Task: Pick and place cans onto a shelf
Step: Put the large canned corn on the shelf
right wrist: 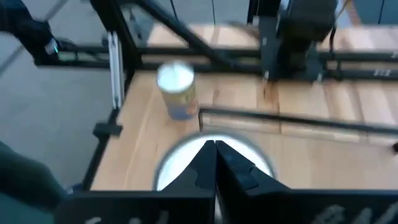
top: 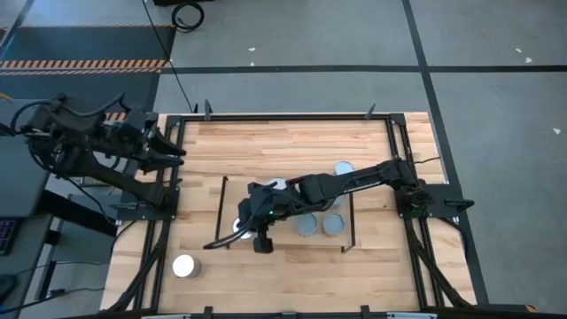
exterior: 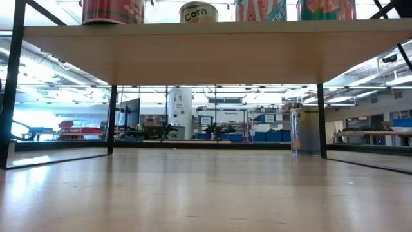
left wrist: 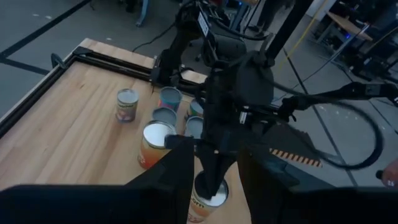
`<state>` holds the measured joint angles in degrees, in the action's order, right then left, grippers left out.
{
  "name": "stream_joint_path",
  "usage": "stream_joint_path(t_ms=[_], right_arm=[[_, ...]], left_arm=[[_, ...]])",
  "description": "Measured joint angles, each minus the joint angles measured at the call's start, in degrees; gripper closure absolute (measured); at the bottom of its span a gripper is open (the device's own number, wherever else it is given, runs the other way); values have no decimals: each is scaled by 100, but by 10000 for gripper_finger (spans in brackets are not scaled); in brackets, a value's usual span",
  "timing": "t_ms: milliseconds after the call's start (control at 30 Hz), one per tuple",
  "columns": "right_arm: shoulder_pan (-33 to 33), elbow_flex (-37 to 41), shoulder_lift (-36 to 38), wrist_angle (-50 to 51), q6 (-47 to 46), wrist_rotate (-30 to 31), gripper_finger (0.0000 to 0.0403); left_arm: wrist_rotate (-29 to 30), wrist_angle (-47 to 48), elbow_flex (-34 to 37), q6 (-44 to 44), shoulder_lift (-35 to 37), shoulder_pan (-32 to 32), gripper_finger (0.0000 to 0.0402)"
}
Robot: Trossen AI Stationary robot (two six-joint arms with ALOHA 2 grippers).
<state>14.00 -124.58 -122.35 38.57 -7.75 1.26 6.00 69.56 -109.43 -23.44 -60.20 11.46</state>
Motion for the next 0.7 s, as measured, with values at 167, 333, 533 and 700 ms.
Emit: stream_joint_path(t_ms=[167,333,533,700], right_arm=[[12,-13,-47,168,-361,30,391],[105,-13,95,544,-874,343,398],[259,-19,363,1651,-1641,810,398],[314,-24,446,2024,-1911,854,397]], left_arm=[[-23,26,7,4,-11,0,276],[-22,29,7,32,-14,0,276],[-24,62,7,157,-2,0,276],[-24,68,7,162,-7,2,276]])
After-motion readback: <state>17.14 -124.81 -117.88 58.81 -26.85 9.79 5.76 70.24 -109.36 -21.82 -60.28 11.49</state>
